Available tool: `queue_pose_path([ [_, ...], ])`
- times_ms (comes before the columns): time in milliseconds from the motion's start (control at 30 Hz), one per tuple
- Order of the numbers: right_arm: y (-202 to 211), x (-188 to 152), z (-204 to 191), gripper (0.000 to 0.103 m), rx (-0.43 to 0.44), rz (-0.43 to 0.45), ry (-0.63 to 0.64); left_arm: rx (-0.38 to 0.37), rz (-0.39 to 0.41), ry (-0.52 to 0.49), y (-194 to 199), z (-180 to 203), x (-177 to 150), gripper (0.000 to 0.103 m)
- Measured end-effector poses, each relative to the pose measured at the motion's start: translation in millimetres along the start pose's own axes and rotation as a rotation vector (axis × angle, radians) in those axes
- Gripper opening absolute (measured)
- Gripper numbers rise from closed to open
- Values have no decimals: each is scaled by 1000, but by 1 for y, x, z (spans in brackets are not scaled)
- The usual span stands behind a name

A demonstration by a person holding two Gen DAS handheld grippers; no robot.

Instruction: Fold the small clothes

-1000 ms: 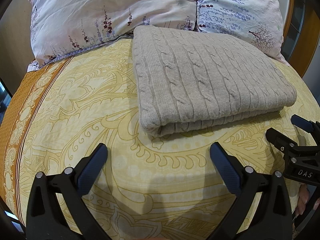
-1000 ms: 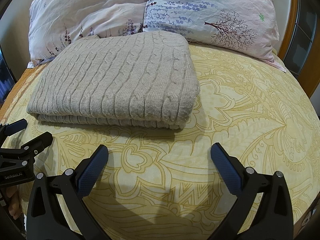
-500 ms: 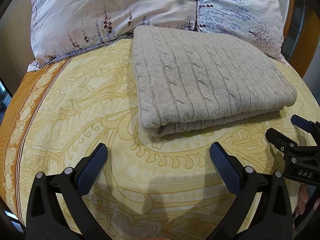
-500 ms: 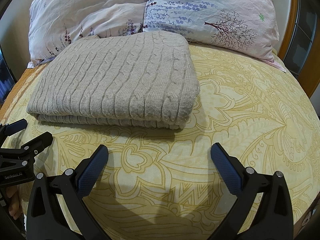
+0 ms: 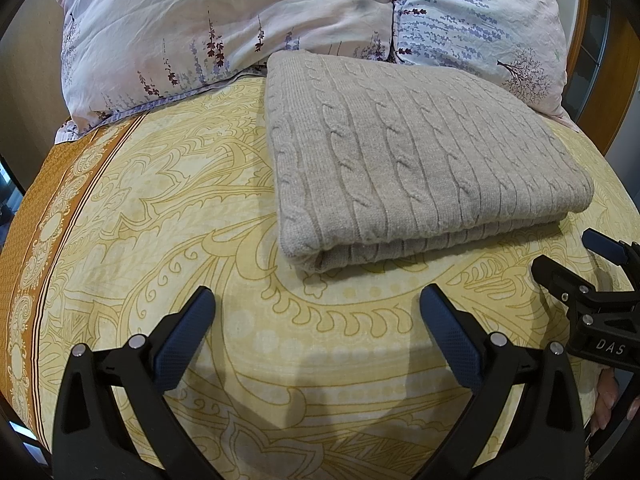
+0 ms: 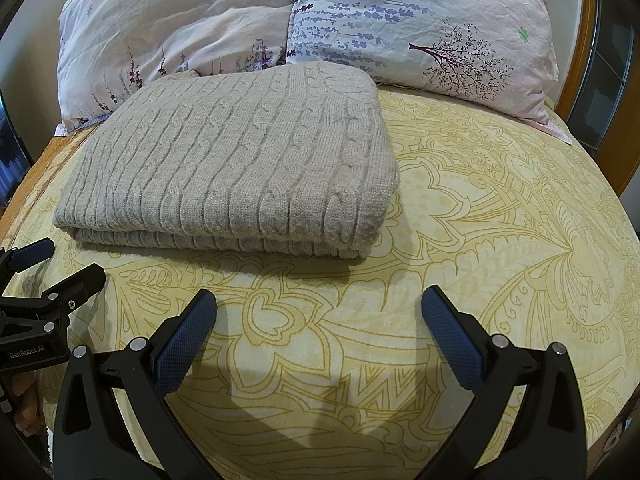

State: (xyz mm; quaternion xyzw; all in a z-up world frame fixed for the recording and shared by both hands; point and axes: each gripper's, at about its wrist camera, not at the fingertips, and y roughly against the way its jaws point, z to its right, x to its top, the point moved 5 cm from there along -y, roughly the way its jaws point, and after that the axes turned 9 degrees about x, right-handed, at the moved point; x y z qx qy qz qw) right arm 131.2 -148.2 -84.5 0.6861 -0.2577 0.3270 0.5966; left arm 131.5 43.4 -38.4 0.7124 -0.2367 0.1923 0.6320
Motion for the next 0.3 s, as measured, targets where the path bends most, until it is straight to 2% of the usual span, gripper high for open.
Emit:
queue_pose_path([
  [300,0,0,0,102,0,0,0,1,0,0,1,0,-1,101],
])
